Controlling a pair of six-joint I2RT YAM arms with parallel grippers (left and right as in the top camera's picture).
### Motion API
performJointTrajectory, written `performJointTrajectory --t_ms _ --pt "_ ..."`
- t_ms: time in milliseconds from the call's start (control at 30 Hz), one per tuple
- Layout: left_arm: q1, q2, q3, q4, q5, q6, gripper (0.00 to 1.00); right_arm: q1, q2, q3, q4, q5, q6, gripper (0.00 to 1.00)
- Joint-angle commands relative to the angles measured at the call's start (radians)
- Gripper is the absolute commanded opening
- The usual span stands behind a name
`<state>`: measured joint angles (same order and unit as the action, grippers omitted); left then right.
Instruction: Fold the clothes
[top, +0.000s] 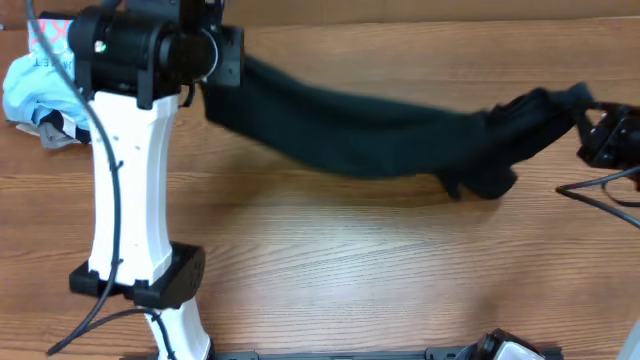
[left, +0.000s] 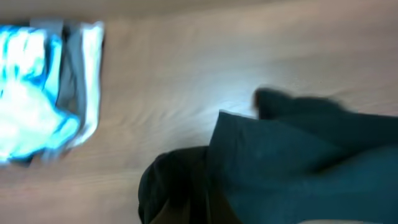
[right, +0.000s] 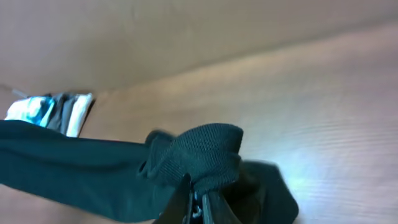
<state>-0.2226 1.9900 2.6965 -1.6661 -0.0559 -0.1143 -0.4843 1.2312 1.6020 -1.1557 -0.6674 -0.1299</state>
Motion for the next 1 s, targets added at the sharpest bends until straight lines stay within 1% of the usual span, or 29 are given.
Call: performJointTrajectory --t_ms 0,200,333,500,600,700,800,967 --pt "0.021 0.1 -0.03 -0.023 -0.079 -0.032 0.04 0.028 0.008 -0.069 -0.047 -0.019 0.002 0.04" --pt "0.021 0.219 -0.174 -0.023 -0.063 -0.04 0.04 0.056 0.007 -0.21 -0.077 -0.019 -0.001 0.04" --pt "0.026 0.269 -0.304 -0.024 -0.067 -0.058 0.04 0.088 0.007 -0.294 -0.075 -0.019 -0.015 0.04" --pt "0.052 0.271 -0.428 -0.024 -0.085 -0.098 0.04 0.147 0.007 -0.361 -0.076 -0.018 -0.026 0.04" --pt "0.072 0.266 -0.458 -0.024 -0.073 -0.104 0.04 0.183 0.007 -0.383 -0.081 -0.014 -0.027 0.04" --pt "0.085 0.246 -0.486 -0.024 -0.029 -0.099 0.04 0.211 0.007 -0.396 -0.089 -0.014 -0.027 0.04" --pt "0.088 0.224 -0.531 -0.024 -0.029 -0.09 0.04 0.229 0.007 -0.404 -0.09 -0.013 -0.027 0.04" --pt "0.092 0.212 -0.65 -0.024 -0.03 -0.084 0.09 0.238 0.007 -0.404 -0.109 0.042 -0.027 0.04"
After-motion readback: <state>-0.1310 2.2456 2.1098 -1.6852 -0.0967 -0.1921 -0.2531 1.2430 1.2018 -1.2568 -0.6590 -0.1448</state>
